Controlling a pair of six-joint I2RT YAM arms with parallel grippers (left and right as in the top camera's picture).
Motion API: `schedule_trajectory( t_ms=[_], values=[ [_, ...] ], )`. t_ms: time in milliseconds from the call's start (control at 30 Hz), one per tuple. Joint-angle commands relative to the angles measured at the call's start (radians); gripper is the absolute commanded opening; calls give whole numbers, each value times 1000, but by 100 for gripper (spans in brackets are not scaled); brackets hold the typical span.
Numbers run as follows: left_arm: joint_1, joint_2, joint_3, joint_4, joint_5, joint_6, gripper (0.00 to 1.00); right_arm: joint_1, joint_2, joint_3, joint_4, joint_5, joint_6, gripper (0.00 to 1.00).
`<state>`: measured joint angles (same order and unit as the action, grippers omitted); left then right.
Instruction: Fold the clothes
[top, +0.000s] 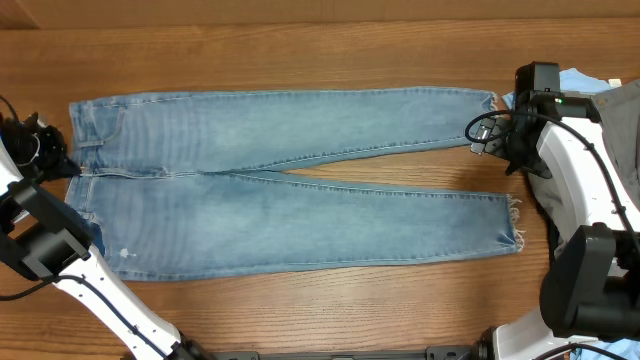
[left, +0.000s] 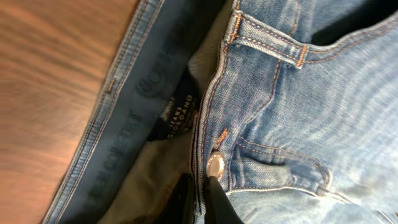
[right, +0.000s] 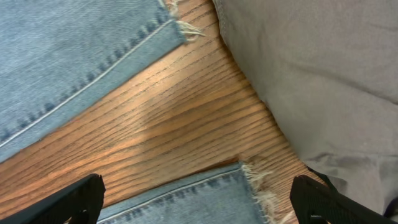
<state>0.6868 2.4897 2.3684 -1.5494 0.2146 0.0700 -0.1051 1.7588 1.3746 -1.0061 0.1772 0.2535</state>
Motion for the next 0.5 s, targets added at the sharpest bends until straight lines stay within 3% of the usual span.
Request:
schedule_trajectory(
  t_ms=[0,200,333,467],
  values=[
    [0,1,23,-1,-106,-49,5,-2,-8,30,5,13,-3,100],
    [0,1,23,3,-127,-52,4,-2,-8,30,5,13,-3,100],
    [0,1,23,1,-185,-82,9,-2,-8,30,5,13,-3,100],
    [0,1,62,-13,-196,-125,41,-2,-8,30,5,13,-3,100]
  ],
)
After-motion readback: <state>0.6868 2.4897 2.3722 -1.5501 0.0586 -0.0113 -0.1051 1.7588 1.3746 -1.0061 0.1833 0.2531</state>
